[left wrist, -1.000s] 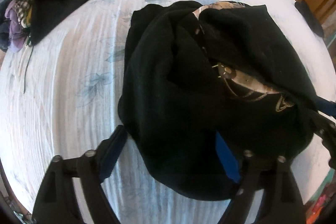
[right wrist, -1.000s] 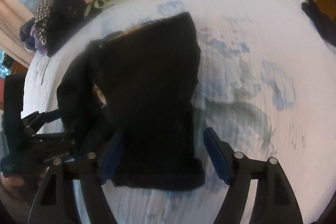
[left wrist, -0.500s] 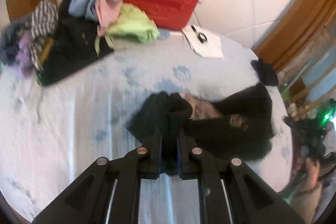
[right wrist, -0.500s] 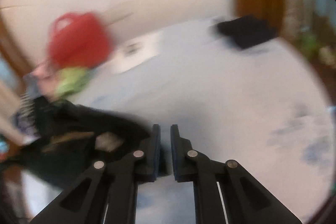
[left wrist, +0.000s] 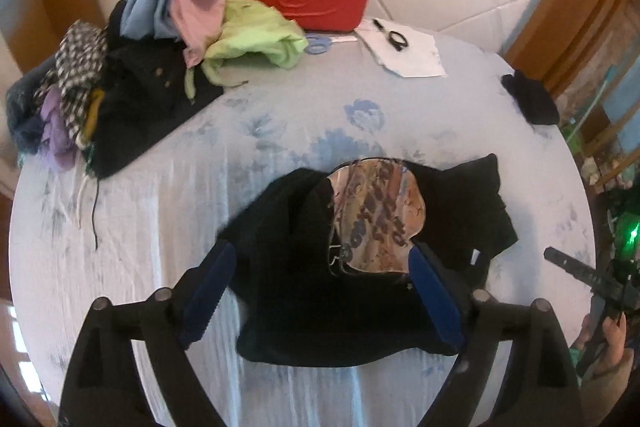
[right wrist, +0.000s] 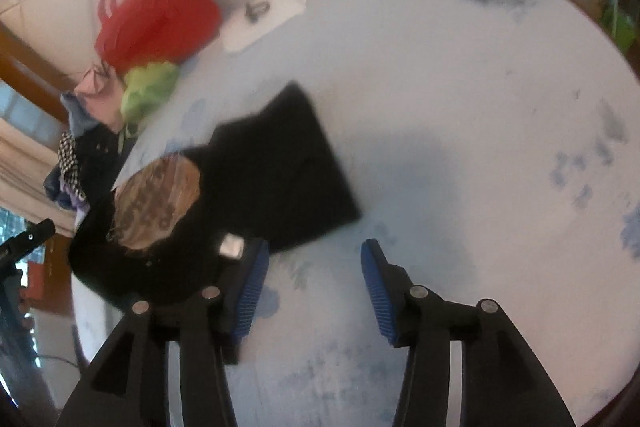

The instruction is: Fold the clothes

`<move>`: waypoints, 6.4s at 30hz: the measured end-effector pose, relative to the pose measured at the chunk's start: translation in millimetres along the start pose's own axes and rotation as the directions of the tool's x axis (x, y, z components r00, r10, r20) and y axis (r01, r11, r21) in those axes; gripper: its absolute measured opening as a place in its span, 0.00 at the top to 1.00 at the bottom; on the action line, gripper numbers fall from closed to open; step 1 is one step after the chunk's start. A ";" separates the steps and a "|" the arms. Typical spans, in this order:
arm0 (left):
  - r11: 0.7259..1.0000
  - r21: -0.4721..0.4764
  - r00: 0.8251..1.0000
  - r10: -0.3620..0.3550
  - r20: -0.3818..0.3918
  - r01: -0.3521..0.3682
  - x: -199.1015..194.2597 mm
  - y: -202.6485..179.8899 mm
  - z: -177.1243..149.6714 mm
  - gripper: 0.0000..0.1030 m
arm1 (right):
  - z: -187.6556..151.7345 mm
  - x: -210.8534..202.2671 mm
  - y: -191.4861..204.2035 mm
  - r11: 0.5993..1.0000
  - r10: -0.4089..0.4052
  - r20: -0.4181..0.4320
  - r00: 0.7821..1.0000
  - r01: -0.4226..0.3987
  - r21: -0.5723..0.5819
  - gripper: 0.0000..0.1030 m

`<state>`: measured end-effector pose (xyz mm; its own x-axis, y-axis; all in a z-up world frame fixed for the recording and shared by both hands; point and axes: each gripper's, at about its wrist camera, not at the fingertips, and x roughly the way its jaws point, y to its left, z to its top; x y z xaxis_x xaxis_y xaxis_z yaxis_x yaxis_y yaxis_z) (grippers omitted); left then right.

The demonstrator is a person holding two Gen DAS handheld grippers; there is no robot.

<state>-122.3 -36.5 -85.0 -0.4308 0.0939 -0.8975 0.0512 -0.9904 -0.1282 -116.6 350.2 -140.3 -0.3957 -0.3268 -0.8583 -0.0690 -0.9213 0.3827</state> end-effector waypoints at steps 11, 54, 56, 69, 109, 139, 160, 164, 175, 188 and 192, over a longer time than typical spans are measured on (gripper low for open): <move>0.998 -0.050 0.999 0.022 -0.026 -0.023 17.5 51.6 -63.9 0.16 | -34.8 29.2 60.1 0.981 0.082 -0.147 0.986 -0.106 -0.164 0.49; 0.997 0.066 0.997 -0.034 0.076 0.029 83.9 -40.1 -9.2 0.82 | 23.0 -33.8 -32.8 0.992 0.095 0.225 0.970 -0.110 0.054 0.84; 0.998 0.060 0.989 -0.045 0.141 0.037 52.0 -34.3 11.9 0.82 | 35.2 -49.4 -20.2 0.990 0.136 0.272 0.953 -0.142 0.002 0.84; 1.000 0.019 0.983 -0.026 0.181 0.023 31.2 0.2 72.5 0.78 | 77.3 -35.5 29.1 0.986 0.105 0.173 0.979 -0.079 -0.150 0.44; 0.996 -0.009 0.975 0.083 0.205 -0.083 82.8 -14.2 187.9 0.50 | 187.8 20.5 122.6 0.952 0.054 0.299 0.953 0.041 -0.303 0.79; 0.992 0.089 0.993 0.100 -0.064 -0.094 151.9 -87.9 -23.5 0.12 | 3.1 66.4 -2.3 0.996 -0.093 0.062 0.994 0.092 0.018 0.22; 0.985 0.157 0.993 0.079 -0.089 -0.064 146.5 -79.1 -23.6 0.57 | -1.3 97.5 20.5 0.960 -0.264 0.009 0.964 0.264 -0.099 0.24; 0.984 0.147 0.992 0.109 -0.066 -0.099 140.7 -71.2 -21.1 0.94 | -6.4 91.0 10.0 0.970 -0.228 0.041 0.973 0.231 -0.074 0.27; 0.987 0.119 0.988 0.095 0.120 -0.110 40.0 -5.8 -18.3 0.94 | 4.9 12.4 -8.4 1.000 -0.007 0.139 0.990 0.008 -0.005 0.94; 0.980 0.187 0.993 -0.043 -0.109 0.063 17.3 2.7 -106.0 0.94 | -69.1 -98.6 -61.5 0.994 0.024 0.057 0.998 -0.030 0.108 0.94; 0.978 0.179 0.976 -0.067 -0.207 0.105 36.7 1.5 -123.4 0.92 | -101.1 -88.3 -79.4 0.987 0.002 -0.077 0.997 0.011 0.162 0.94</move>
<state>-26.9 -22.1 -170.2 -0.2370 0.1785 -0.9550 -0.1564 -0.9772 -0.1438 16.3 430.9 -129.5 -0.3246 -0.3436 -0.8812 -0.2203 -0.8786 0.4237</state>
